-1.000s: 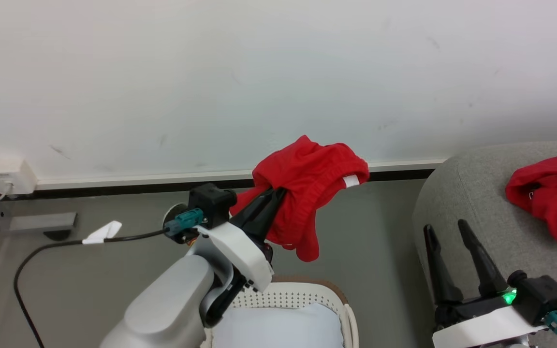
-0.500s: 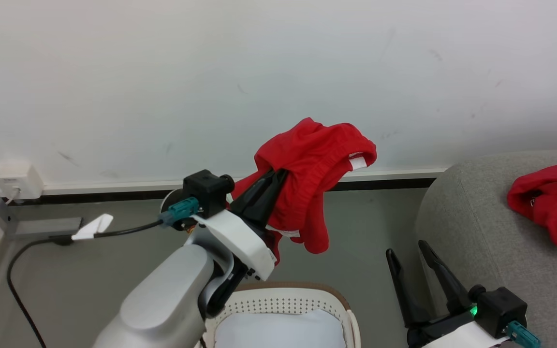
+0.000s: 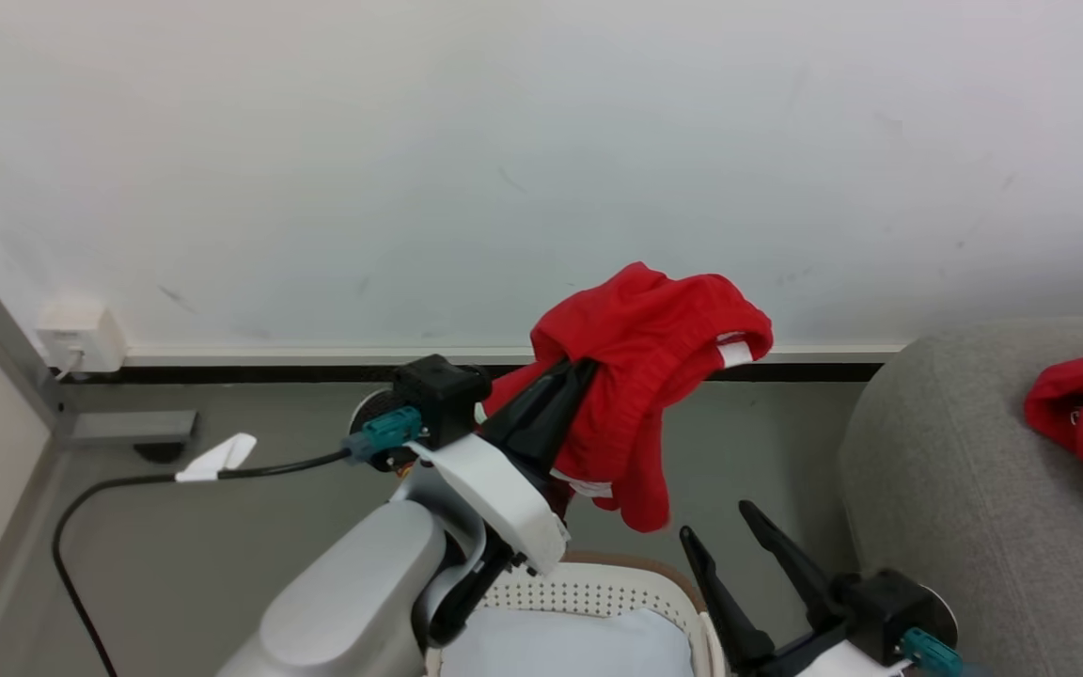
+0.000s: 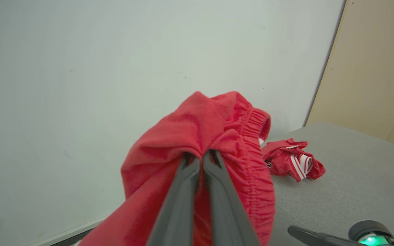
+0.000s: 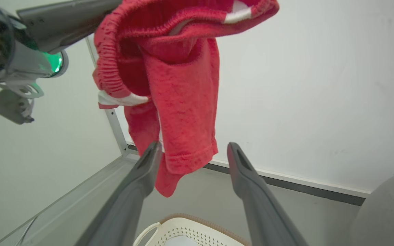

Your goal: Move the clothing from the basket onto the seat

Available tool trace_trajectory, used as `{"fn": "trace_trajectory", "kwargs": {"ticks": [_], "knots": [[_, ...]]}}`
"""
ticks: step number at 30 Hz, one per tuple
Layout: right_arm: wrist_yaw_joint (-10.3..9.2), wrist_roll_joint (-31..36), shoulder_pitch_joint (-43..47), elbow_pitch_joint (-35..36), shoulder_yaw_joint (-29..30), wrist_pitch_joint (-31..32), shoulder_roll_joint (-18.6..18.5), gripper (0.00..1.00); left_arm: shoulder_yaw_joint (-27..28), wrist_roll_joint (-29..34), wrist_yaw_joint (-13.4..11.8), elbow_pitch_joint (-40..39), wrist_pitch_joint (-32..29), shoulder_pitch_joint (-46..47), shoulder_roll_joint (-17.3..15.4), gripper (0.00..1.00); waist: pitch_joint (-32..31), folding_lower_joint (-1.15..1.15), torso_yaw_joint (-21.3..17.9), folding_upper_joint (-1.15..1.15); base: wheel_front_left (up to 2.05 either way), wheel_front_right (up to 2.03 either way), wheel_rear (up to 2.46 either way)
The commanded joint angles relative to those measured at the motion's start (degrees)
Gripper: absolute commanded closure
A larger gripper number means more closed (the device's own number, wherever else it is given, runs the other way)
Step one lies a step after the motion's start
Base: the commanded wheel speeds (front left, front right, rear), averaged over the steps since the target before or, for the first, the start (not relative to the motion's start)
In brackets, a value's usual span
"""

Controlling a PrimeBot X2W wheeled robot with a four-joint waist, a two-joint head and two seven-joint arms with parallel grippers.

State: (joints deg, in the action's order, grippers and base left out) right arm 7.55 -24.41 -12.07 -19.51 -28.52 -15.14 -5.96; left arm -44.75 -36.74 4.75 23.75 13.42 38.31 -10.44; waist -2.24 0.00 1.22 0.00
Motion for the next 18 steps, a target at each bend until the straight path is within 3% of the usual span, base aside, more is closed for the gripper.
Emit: {"fn": "trace_trajectory", "kwargs": {"ticks": [1,18], "knots": [[-0.13,-0.36,-0.8,-0.4,-0.23,0.01,-0.23,0.0,0.04,-0.15,0.09,-0.19,-0.14,-0.84,-0.03,1.0,0.1,0.0,0.46,0.0,0.0,0.0,0.0],[-0.13,-2.21,-11.68,-13.89,-5.65,0.02,1.91,0.0,-5.6,-0.89,1.14,-3.68,-2.21,-2.5,3.72,1.0,0.36,0.0,7.99,0.0,0.0,0.0,0.0]]}}
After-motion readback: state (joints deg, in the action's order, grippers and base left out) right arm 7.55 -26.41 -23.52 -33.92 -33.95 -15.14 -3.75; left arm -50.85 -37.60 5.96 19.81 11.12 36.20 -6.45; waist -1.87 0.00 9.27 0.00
